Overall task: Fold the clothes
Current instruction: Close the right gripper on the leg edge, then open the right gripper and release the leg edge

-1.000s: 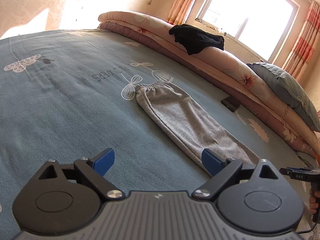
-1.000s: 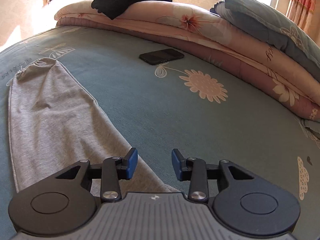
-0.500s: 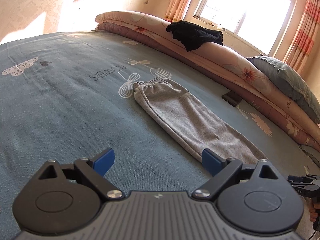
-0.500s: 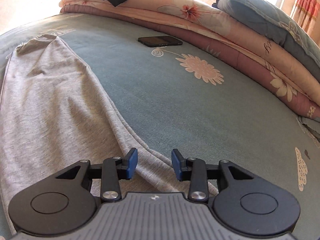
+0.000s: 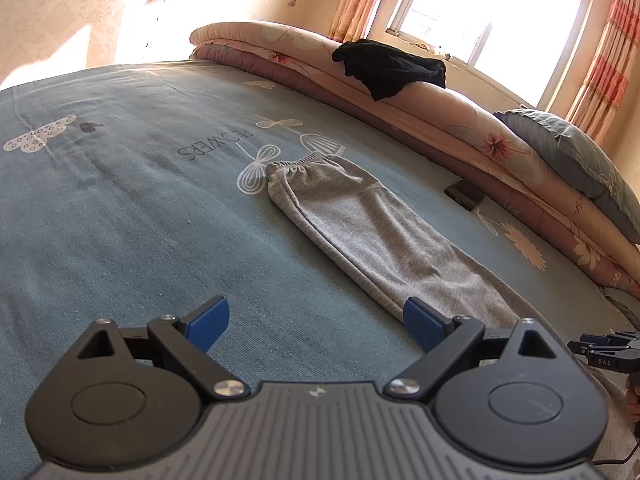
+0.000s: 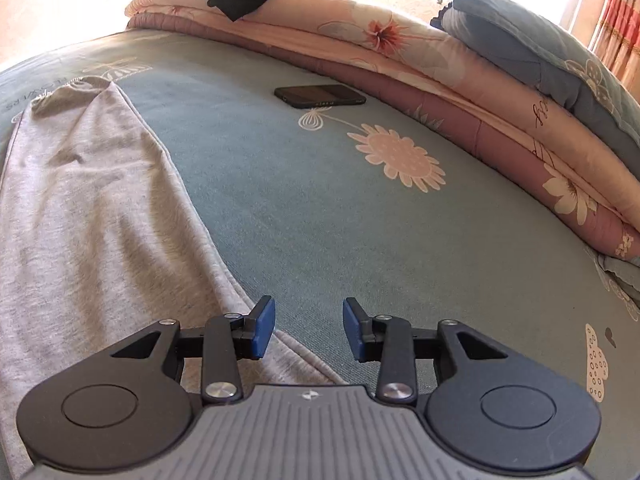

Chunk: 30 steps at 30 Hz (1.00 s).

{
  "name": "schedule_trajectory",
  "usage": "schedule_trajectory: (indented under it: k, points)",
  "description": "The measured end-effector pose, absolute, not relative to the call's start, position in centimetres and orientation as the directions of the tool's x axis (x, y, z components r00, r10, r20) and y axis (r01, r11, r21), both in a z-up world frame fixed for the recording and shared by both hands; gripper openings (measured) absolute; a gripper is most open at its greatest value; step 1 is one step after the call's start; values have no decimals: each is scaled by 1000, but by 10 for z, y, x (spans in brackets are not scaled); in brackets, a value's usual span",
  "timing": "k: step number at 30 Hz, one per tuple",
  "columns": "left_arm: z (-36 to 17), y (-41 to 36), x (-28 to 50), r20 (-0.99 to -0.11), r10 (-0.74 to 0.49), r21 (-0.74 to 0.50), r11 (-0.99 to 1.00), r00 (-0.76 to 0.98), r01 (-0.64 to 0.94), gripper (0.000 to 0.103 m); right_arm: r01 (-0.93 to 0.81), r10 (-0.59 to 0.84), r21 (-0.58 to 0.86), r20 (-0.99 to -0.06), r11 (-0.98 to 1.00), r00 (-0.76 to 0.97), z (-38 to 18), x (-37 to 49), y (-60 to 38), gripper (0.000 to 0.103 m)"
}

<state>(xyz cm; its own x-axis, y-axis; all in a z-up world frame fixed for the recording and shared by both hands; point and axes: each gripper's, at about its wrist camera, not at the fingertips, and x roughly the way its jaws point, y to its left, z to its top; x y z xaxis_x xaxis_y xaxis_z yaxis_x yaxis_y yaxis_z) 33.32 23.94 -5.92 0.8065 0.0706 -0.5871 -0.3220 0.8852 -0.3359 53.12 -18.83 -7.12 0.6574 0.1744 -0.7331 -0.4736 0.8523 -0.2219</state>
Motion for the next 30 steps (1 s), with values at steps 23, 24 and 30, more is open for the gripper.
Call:
schedule_trajectory:
  k: [23,24,30]
  points:
    - [-62,242,334,-592,73,-340,880,802,-331,94,-311,105,-200,-664,929,740,-74,553,-183,3]
    - [-61,242,334,-591,72,-343,879,804,-331,94,-326,149,-154,-658,933,738,-68,550,-185,6]
    - [-61,242,334,-589,70,-344,880,805,-328,94,-457,247,-119,-709,881,661,-76,541,-162,9]
